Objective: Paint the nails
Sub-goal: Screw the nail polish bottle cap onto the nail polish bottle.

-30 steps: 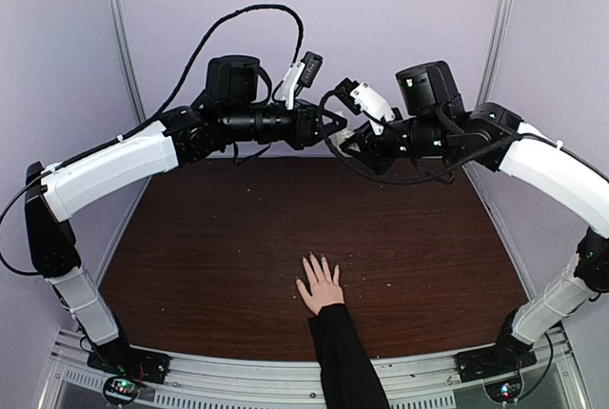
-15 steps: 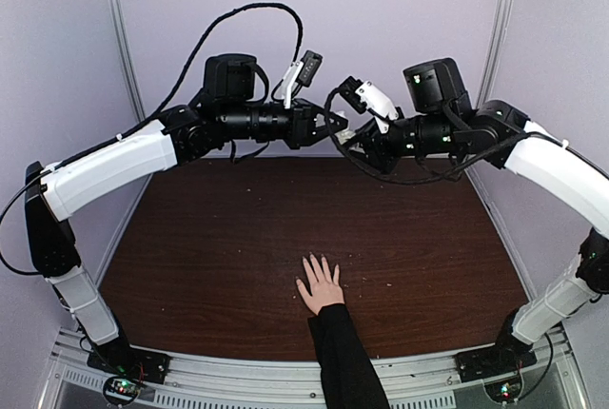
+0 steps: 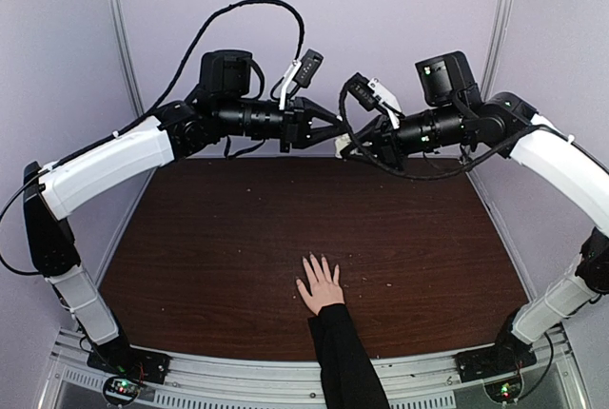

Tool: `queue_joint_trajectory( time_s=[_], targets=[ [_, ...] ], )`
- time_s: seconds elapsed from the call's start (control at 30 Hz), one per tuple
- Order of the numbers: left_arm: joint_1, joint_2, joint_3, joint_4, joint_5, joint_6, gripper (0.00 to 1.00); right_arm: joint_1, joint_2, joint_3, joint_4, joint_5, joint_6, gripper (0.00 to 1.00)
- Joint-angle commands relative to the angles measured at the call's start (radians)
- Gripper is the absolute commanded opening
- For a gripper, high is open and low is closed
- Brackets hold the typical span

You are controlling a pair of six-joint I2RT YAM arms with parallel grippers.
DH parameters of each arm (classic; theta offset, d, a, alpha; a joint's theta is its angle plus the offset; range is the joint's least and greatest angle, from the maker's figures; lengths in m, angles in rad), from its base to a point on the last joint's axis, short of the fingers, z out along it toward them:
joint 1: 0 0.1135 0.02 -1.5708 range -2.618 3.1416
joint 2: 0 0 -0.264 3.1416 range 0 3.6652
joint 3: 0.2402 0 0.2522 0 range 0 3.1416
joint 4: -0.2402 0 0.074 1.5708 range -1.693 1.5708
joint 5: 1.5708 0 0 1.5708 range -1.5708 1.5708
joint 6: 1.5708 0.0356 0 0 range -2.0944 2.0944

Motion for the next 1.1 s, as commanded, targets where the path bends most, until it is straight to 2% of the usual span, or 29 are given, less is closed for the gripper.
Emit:
queue_joint_trajectory(
  time_s=[0.0, 0.27, 0.6, 0.7, 0.87, 1.07],
  targets=[
    [-0.027, 0.05, 0.004, -0.09, 0.203, 0.07, 0.01, 0.005, -0.037, 0.065, 0.178, -0.279, -0.005, 0.0],
    [-0.028, 0.086, 0.037, -0.106, 0.438, 0.088, 0.0, 0.006, -0.037, 0.094, 0.172, -0.481, -0.047, 0.0],
    [-0.033, 0.099, 0.043, -0.073, 0.505, 0.05, 0.04, 0.006, -0.033, 0.137, 0.173, -0.56, -0.075, 0.0],
    [-0.032, 0.094, 0.048, -0.066, 0.503, 0.037, 0.09, 0.006, -0.034, 0.135, 0.141, -0.55, -0.095, 0.0],
    [-0.024, 0.079, 0.047, -0.045, 0.481, 0.011, 0.28, 0.005, -0.048, 0.115, 0.118, -0.523, -0.111, 0.0],
    [0.006, 0.011, 0.001, 0.007, 0.395, -0.013, 0.42, 0.006, -0.059, 0.091, 0.076, -0.424, -0.138, 0.0]
  ],
)
